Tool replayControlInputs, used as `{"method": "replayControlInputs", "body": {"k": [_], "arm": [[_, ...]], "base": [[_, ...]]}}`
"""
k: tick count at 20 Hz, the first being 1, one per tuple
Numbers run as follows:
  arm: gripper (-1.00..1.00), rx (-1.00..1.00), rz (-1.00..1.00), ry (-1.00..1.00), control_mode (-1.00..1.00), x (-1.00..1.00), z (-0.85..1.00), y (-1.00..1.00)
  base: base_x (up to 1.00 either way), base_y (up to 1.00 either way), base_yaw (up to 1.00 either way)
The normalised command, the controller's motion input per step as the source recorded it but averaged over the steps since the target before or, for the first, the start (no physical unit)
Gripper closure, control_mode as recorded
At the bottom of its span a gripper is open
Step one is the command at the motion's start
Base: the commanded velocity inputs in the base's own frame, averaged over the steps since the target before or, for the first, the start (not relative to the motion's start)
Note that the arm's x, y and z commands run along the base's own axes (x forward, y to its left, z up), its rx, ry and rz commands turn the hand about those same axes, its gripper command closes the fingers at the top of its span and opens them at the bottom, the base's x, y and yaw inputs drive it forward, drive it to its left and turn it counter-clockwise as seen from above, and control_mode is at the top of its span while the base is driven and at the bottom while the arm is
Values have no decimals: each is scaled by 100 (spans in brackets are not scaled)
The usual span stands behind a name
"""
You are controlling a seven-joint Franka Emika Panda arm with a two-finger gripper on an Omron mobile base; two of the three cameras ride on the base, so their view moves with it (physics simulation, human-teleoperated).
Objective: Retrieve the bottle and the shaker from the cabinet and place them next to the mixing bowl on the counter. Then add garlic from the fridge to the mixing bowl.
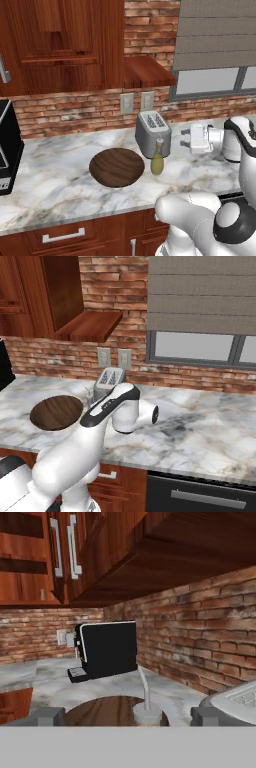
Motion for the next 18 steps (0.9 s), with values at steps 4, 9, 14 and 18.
{"method": "replayControlInputs", "body": {"k": [4,9,14,18], "arm": [[-100,-1,-5,8,-100,-34,68,-2],[-100,-2,-15,10,-100,-48,60,0],[-100,-1,-23,14,-100,-45,67,0],[-100,-1,-24,19,-100,-43,78,0]], "base": [[0,0,0],[0,0,0],[0,0,0],[0,0,0]]}}
